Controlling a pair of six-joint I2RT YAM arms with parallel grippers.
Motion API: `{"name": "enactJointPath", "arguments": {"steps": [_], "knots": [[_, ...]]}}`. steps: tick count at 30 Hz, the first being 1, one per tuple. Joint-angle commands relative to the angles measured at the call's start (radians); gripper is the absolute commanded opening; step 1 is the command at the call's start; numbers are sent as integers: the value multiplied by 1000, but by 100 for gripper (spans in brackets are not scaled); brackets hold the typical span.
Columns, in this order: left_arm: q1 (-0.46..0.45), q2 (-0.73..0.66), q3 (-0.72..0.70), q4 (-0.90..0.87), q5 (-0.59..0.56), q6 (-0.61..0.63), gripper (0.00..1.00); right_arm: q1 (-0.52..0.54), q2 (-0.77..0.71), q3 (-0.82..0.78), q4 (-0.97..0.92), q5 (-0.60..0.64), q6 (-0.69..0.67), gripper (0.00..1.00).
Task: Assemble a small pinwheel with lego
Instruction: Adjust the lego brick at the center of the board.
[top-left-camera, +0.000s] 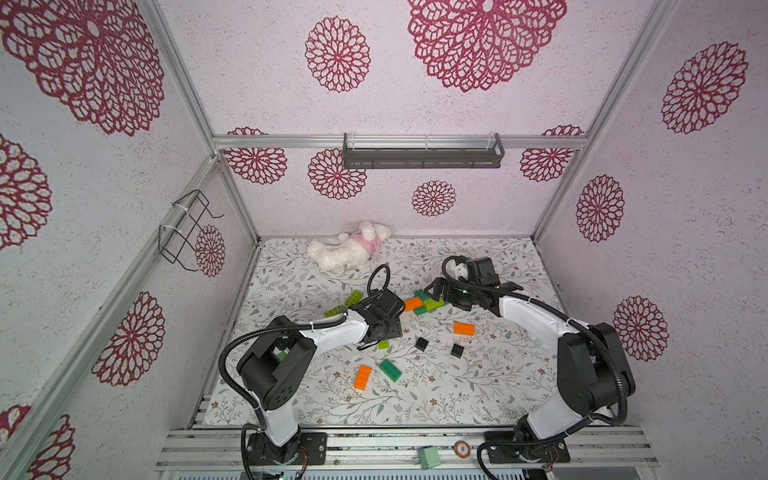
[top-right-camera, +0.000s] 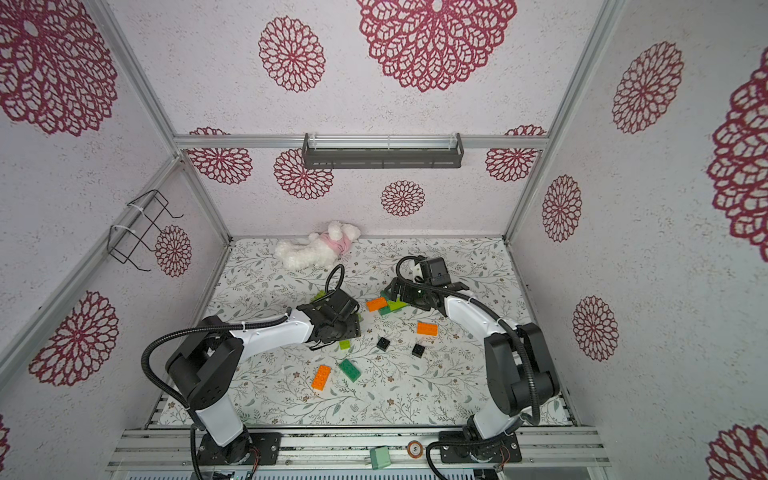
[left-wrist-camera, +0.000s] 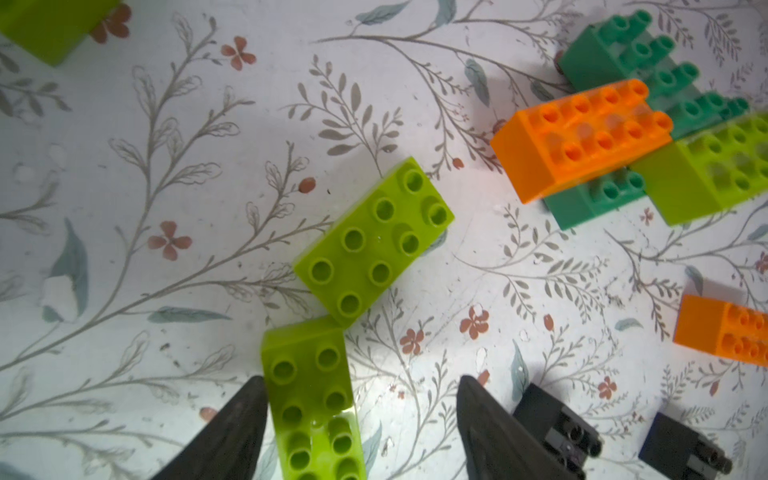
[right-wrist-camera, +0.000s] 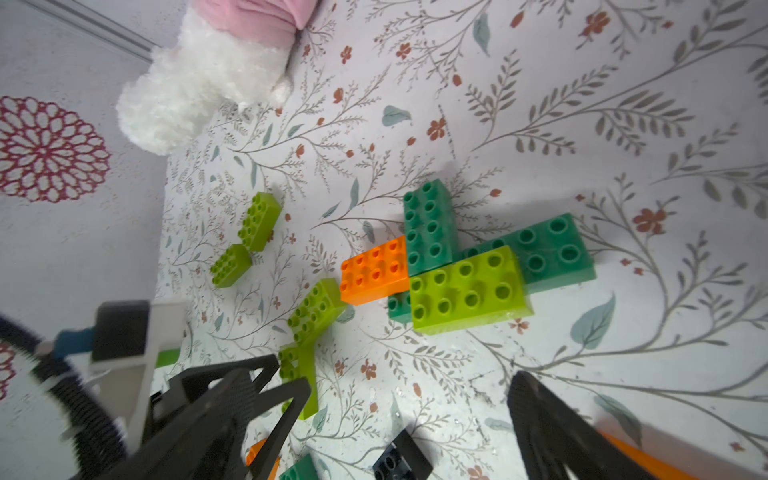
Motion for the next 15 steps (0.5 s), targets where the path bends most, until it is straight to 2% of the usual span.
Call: {"name": "enactJointPath", "arguments": {"steps": [1, 7, 15], "knots": [[-36, -60, -29, -27, -52, 3, 75, -7, 24, 62, 23, 73, 0, 99], [-76, -25, -15, -142, -131, -110, 71, -12, 62, 97, 36, 64, 7, 99], [-75, 20, 1, -120, -122, -103, 61, -12, 70, 95, 33, 44, 6, 99]]}}
